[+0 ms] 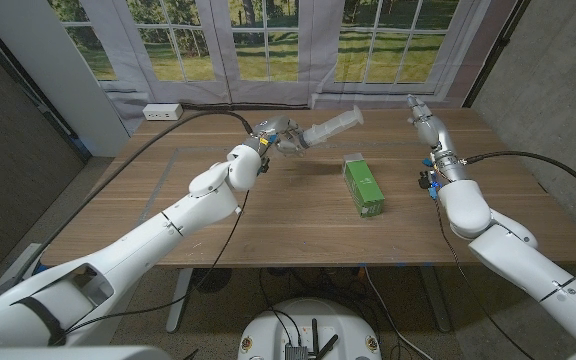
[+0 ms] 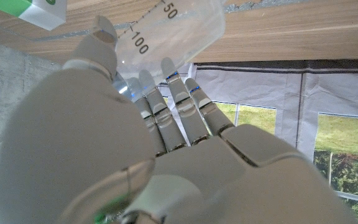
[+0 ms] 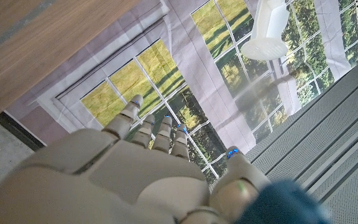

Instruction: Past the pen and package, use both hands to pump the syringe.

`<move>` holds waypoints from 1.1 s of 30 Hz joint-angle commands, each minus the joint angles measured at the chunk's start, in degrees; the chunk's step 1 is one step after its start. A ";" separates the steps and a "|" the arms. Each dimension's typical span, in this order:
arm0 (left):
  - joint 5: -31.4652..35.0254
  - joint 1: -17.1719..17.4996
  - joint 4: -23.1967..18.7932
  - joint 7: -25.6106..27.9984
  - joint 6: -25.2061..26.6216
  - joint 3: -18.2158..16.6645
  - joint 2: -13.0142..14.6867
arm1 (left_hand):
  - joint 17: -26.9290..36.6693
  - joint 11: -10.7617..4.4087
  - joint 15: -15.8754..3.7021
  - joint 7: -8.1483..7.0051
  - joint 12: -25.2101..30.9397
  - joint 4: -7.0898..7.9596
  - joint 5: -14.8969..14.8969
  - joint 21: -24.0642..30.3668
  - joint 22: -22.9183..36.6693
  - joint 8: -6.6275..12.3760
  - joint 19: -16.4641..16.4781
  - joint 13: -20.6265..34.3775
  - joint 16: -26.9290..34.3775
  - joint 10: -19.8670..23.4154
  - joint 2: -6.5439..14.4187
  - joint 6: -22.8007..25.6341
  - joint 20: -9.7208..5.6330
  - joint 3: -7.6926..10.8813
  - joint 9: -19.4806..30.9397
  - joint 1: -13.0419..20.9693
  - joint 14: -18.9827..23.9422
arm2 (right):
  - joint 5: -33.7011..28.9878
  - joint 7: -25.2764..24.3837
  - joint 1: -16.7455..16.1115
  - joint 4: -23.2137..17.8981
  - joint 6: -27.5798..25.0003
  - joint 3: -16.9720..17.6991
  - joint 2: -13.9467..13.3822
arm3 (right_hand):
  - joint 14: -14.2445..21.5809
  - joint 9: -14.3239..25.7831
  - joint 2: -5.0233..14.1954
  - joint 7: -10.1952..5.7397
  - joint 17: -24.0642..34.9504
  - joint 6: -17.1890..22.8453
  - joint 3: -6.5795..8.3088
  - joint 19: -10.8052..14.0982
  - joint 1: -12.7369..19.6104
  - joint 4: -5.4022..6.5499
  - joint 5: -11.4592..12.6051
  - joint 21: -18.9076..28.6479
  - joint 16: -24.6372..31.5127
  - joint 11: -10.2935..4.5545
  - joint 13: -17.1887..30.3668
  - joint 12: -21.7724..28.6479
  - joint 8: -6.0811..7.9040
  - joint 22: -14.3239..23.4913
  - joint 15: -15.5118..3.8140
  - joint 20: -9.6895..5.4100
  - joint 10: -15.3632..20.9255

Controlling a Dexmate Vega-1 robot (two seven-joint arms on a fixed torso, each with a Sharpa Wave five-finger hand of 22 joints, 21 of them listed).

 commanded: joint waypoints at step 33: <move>-7.78 4.26 -2.82 7.77 -0.38 0.40 -0.60 | 0.03 -2.52 -8.64 0.46 0.28 0.46 0.67 -0.02 0.15 -0.17 0.88 0.12 -0.32 2.54 7.11 5.40 -8.24 0.82 0.13 -0.12 2.35 | -8.12 4.01 -9.10 -12.96 -4.63 6.30 -2.26 | -2.25 0.19 0.81 -2.93 0.17 3.55 0.10 -1.93 -0.20 -0.81 -0.06 -0.28 -0.24 -1.09 0.14 0.41 0.41 0.29 -0.42 0.90 4.79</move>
